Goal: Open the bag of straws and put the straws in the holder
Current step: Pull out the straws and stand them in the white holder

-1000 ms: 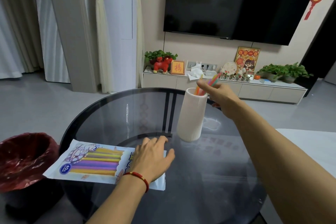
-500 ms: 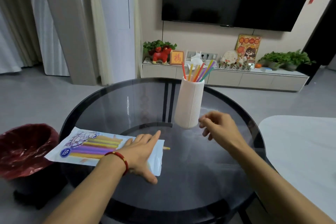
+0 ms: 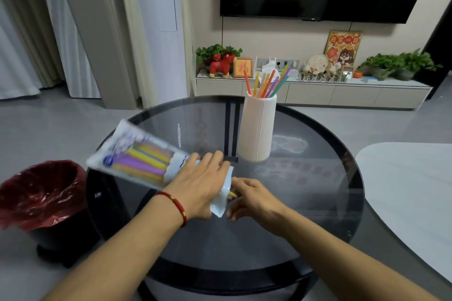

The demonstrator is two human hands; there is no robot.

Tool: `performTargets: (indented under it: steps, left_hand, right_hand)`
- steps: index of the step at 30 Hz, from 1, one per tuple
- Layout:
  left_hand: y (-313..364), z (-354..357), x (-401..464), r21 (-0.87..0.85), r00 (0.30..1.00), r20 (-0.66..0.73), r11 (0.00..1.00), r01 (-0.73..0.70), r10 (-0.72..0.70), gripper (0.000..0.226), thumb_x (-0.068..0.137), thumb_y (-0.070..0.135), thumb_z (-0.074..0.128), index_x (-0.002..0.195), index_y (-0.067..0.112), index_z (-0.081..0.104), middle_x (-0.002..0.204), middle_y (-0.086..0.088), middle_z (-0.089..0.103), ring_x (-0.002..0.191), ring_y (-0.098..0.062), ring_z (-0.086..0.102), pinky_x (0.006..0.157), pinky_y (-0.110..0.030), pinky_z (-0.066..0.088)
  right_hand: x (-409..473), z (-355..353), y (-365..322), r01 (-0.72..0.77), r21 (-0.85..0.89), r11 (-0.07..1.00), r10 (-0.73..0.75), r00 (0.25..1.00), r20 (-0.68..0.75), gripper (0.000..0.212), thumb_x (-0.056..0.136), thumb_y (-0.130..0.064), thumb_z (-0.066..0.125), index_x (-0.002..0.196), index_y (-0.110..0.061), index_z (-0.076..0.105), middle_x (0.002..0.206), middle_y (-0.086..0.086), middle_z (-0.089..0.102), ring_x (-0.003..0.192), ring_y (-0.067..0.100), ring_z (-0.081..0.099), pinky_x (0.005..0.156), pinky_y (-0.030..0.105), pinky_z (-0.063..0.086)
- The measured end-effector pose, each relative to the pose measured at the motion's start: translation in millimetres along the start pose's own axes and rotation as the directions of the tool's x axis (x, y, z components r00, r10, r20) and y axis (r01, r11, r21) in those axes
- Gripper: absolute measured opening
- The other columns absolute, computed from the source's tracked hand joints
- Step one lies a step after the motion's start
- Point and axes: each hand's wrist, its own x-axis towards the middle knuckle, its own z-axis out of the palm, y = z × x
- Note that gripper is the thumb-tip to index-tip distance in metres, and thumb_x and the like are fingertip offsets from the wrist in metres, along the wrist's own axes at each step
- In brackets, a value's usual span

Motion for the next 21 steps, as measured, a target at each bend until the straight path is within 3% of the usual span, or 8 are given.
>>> performTargets:
  steps: [4, 7, 9, 13, 17, 19, 21]
  left_hand:
    - [18.2, -11.8, 5.6, 0.178, 0.997, -0.056, 0.983, -0.039, 0.05, 0.079, 0.072, 0.009, 0.069, 0.14, 0.004, 0.029, 0.129, -0.013, 0.036, 0.113, -0.032, 0.042, 0.108, -0.05, 0.025]
    - [18.9, -9.3, 0.8, 0.196, 0.999, -0.015, 0.98, 0.038, -0.036, 0.081, 0.08, 0.017, 0.068, 0.145, 0.001, 0.022, 0.133, -0.014, 0.034, 0.116, -0.033, 0.039, 0.11, -0.052, 0.023]
    - [16.1, -5.0, -4.1, 0.177, 0.997, 0.006, 0.981, 0.072, -0.075, 0.088, 0.077, 0.026, 0.073, 0.145, 0.003, 0.022, 0.132, -0.013, 0.034, 0.115, -0.032, 0.039, 0.107, -0.052, 0.025]
    - [10.9, 3.2, -7.6, 0.066, 0.989, 0.029, 0.988, 0.143, -0.145, 0.094, 0.069, 0.033, 0.075, 0.144, 0.008, 0.024, 0.129, -0.008, 0.035, 0.112, -0.028, 0.04, 0.1, -0.046, 0.032]
    - [4.5, 14.2, -10.9, -0.151, 0.98, 0.145, 0.976, 0.157, -0.135, 0.12, 0.065, 0.044, 0.077, 0.154, 0.02, 0.0, 0.138, -0.007, 0.024, 0.128, -0.028, 0.031, 0.113, -0.061, 0.02]
    - [8.0, 13.8, -10.2, -0.281, 0.978, 0.185, 0.948, 0.147, -0.096, 0.122, 0.062, 0.066, 0.069, 0.154, 0.025, 0.0, 0.144, -0.005, 0.021, 0.137, -0.026, 0.024, 0.115, -0.067, 0.009]
    - [13.7, 11.1, -6.9, -0.44, 0.972, 0.212, 0.878, 0.188, -0.102, 0.118, 0.058, 0.091, 0.048, 0.152, 0.026, 0.017, 0.15, 0.0, 0.024, 0.141, -0.021, 0.023, 0.117, -0.065, 0.007]
  right_hand:
    - [0.9, 10.7, -1.2, -0.087, 0.224, 0.971, 0.088, 0.996, 0.002, 0.034, 0.105, -0.016, 0.043, 0.096, -0.003, 0.074, 0.079, 0.017, 0.07, 0.062, 0.022, 0.066, 0.06, 0.031, 0.059]
    - [1.0, 8.0, -3.9, -0.18, 0.349, 0.919, 0.18, 0.983, 0.032, 0.032, 0.107, -0.016, 0.046, 0.099, -0.003, 0.075, 0.084, 0.013, 0.074, 0.067, 0.021, 0.073, 0.064, 0.03, 0.062]
    - [0.9, 6.5, -5.1, -0.185, 0.328, 0.926, 0.179, 0.983, 0.047, 0.027, 0.105, -0.014, 0.053, 0.104, 0.001, 0.076, 0.092, 0.012, 0.08, 0.075, 0.019, 0.078, 0.065, 0.027, 0.062]
    - [1.4, 1.4, -3.4, -0.04, 0.101, 0.994, 0.054, 0.989, -0.137, 0.029, 0.101, -0.018, 0.068, 0.096, 0.01, 0.074, 0.083, 0.015, 0.079, 0.068, 0.023, 0.072, 0.066, 0.026, 0.061]
    - [-2.5, -5.2, -4.5, 0.111, -0.298, 0.948, -0.207, 0.927, -0.312, 0.031, 0.097, -0.031, 0.071, 0.082, -0.004, 0.075, 0.059, 0.008, 0.075, 0.044, 0.015, 0.064, 0.043, 0.022, 0.05]
    - [-2.5, -3.0, -4.6, 0.158, -0.439, 0.885, -0.323, 0.886, -0.333, 0.034, 0.096, -0.037, 0.071, 0.076, -0.009, 0.073, 0.056, 0.007, 0.072, 0.038, 0.012, 0.061, 0.039, 0.023, 0.048]
    - [-0.4, -1.0, -4.4, 0.166, -0.552, 0.817, -0.392, 0.862, -0.322, 0.035, 0.095, -0.04, 0.07, 0.075, -0.012, 0.071, 0.059, 0.003, 0.07, 0.046, 0.01, 0.062, 0.048, 0.029, 0.053]
